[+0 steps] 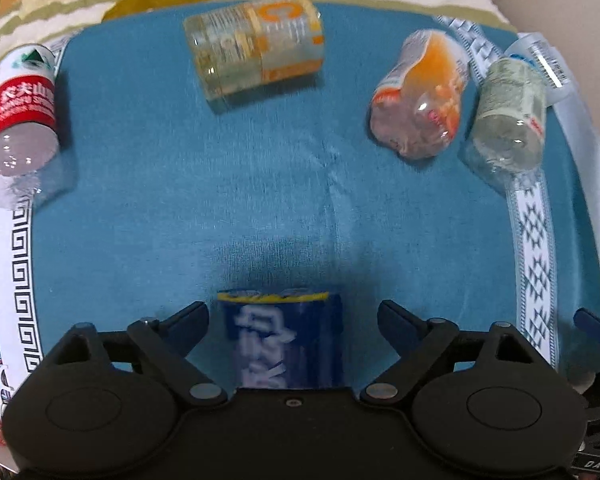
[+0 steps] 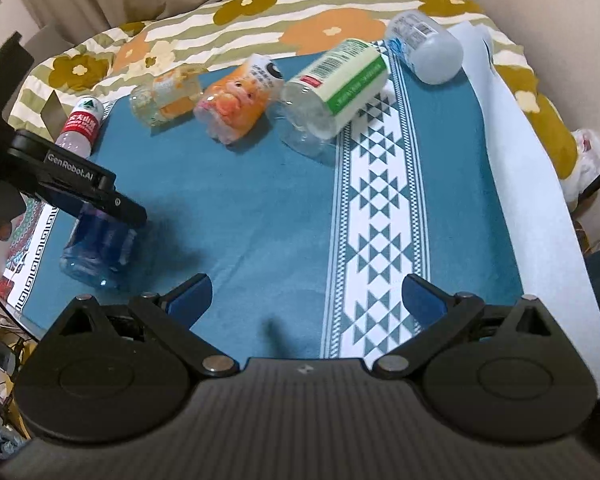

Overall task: Flip cup upright
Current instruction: 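Grasp the blue cup with the left gripper while the right gripper withdraws, then rotate the left gripper to turn the blue cup opening upward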

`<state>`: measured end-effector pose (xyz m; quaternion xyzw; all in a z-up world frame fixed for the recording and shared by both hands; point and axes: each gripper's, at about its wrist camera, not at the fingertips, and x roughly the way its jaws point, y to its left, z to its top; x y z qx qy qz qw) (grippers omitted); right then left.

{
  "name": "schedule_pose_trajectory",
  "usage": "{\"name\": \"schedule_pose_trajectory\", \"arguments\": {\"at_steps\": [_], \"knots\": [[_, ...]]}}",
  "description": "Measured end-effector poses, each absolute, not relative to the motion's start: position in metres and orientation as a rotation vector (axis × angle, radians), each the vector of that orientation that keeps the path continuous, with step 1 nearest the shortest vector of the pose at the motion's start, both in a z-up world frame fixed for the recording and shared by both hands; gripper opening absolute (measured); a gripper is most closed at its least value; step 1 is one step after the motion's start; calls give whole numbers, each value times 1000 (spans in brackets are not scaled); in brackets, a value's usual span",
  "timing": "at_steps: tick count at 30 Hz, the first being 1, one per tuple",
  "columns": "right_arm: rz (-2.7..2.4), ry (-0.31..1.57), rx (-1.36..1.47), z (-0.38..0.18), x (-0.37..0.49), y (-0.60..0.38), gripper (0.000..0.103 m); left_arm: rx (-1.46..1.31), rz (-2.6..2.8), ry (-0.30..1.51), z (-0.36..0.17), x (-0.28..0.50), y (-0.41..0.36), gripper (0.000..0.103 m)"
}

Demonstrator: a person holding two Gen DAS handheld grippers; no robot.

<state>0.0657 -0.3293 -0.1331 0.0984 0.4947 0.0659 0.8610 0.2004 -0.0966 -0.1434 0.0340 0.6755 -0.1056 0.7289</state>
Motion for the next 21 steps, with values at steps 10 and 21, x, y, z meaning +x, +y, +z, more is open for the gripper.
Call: {"name": "schedule_pose_trajectory", "arguments": {"at_steps": [10,21], "knots": [[142,1032,233,-135,76,-337,103,92,-214,1539,-157,203,-96,63],[125,980,231,-113,72,-334,103,-10,-269,1466,-121,184,-96,62]]}}
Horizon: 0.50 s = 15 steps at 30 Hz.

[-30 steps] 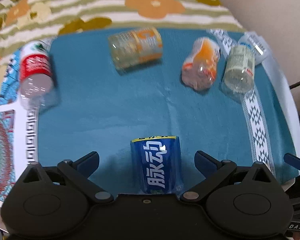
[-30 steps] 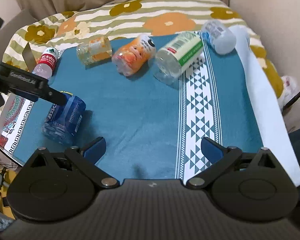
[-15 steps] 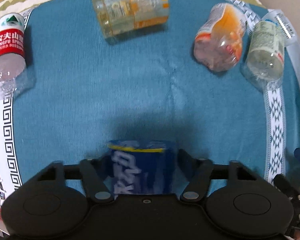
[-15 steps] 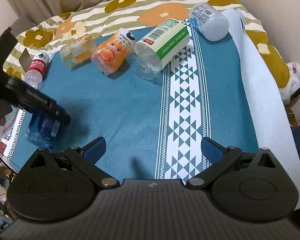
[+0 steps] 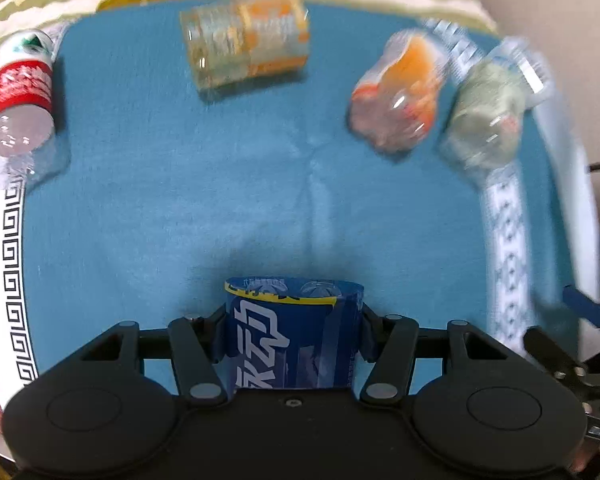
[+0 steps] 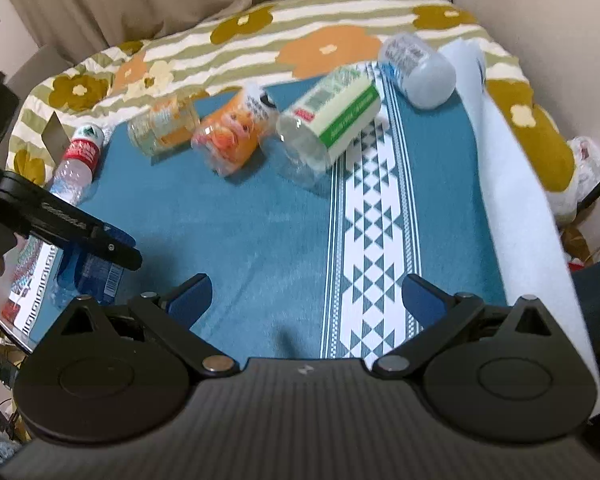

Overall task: Flip cup upright
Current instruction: 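Rotate the left gripper to turn the blue cup opening upward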

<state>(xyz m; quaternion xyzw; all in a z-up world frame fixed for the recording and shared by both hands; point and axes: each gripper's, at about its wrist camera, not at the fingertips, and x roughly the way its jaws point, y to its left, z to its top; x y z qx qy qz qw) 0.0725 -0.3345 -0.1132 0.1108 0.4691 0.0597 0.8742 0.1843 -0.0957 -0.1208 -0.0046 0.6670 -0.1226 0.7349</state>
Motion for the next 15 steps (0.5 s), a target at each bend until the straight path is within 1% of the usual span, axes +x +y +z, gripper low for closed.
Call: {"name": "schedule_pose_trajectory", "arguments": {"at_steps": [3,6,10,15], "knots": [[123,940,224,-101,70,-334,103,-58,-273,1337,-98,171,-88,62],[122,913,208,-94,69,-332,103,-52,-255,1112,-83,153,-91,62],[115,884,164,-90,67,-326,103,-70,-230,836,-91,128,-94,63],[92,857,86,-97,64,-317,103,-105,-226,643,-116,111,-96,63]]}}
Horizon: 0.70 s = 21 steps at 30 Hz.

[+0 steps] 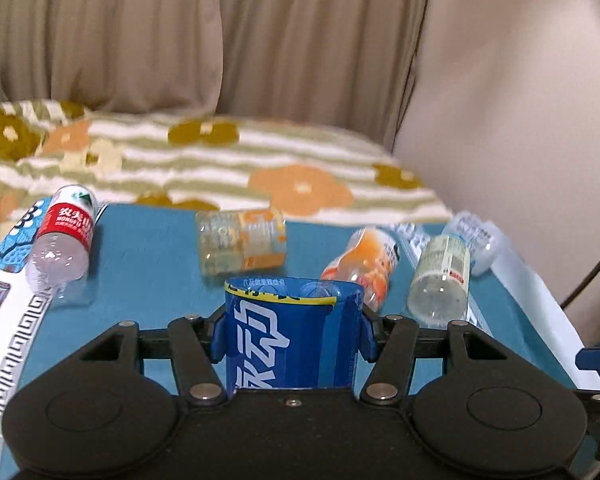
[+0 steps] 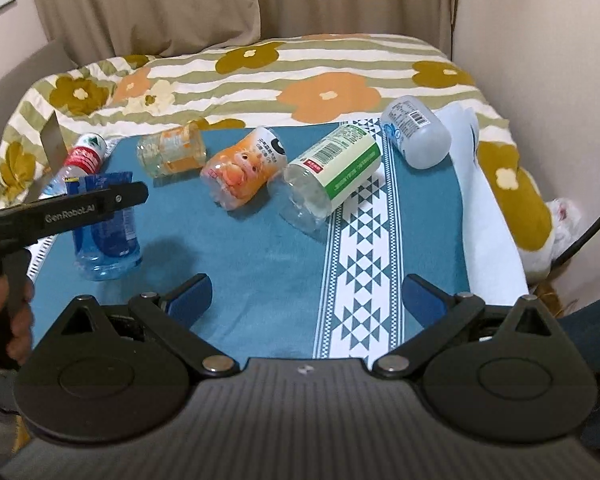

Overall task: Flip cup upright
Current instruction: 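Rotate the left gripper to turn the blue cup opening upward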

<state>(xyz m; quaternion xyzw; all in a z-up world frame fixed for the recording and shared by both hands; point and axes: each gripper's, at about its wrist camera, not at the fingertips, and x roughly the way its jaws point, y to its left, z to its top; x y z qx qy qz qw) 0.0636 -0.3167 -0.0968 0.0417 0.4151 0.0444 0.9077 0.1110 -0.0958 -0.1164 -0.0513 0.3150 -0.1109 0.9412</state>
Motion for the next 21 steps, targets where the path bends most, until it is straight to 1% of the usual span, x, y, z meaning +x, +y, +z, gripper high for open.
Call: {"name": "schedule_pose_trajectory", "arguments": {"at_steps": [4,7,12,21], "knots": [[91,850,55,-107,61,-312,103,-125,-215,538,-129,109,-95,63],[96,854,37,-115,60,-308,103,-134,-200,508,-137,105,-93,63],[113,853,11,-122,57,-299,103,-158,-200,531,-150,105,-88,63],[129,862,25,-122,56,-293,103,-107,-218,599,-147,102,-92,63]]}}
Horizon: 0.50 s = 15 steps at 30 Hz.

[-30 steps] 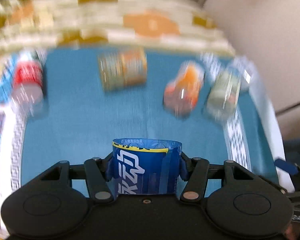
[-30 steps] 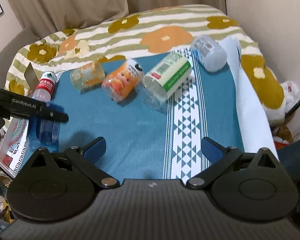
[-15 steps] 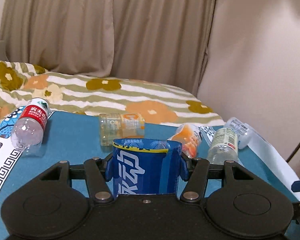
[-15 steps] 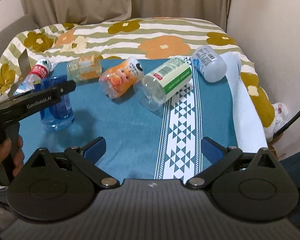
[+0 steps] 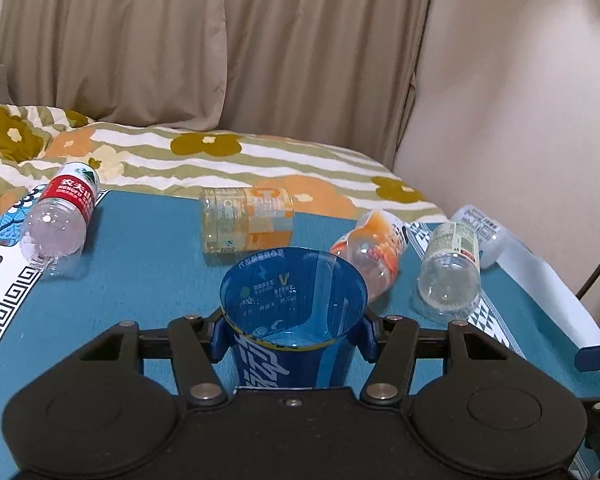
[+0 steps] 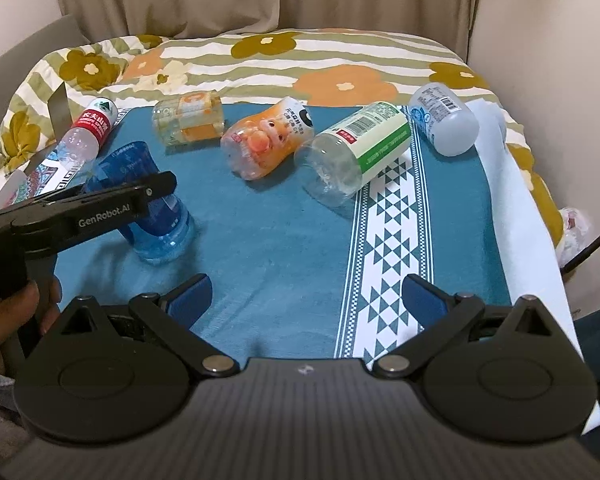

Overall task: Flip cup upright
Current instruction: 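Rotate the left gripper to turn the blue cup opening upward, then lower the upright blue cup onto the cloth and open the left gripper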

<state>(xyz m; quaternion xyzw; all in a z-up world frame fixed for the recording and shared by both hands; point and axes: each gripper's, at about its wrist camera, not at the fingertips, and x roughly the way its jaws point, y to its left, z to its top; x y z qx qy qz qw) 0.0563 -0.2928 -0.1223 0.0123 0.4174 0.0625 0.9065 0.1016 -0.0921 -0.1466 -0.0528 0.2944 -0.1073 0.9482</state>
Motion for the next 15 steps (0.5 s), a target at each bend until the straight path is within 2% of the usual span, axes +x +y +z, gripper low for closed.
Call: {"name": "schedule_pose_trajectory", "arguments": {"at_steps": [6,7,8,10,15], "knots": [[133,860,39,-122,53,-293,103,-54,-221,626,-147,101,-99,63],[132,859,42,-122,53,-294,103,-49,-222,636,-147,101,-100,66],[129,857,45,-121,53,-295,103,-47,-225,656,-146,103,-101,80],[125,852,55,-120,51,-297,103,-42,-221,674,-146,103,-103,97],[115,843,74,-115,48,-304,103,-10,-214,682,-138,99,-106,98]]}}
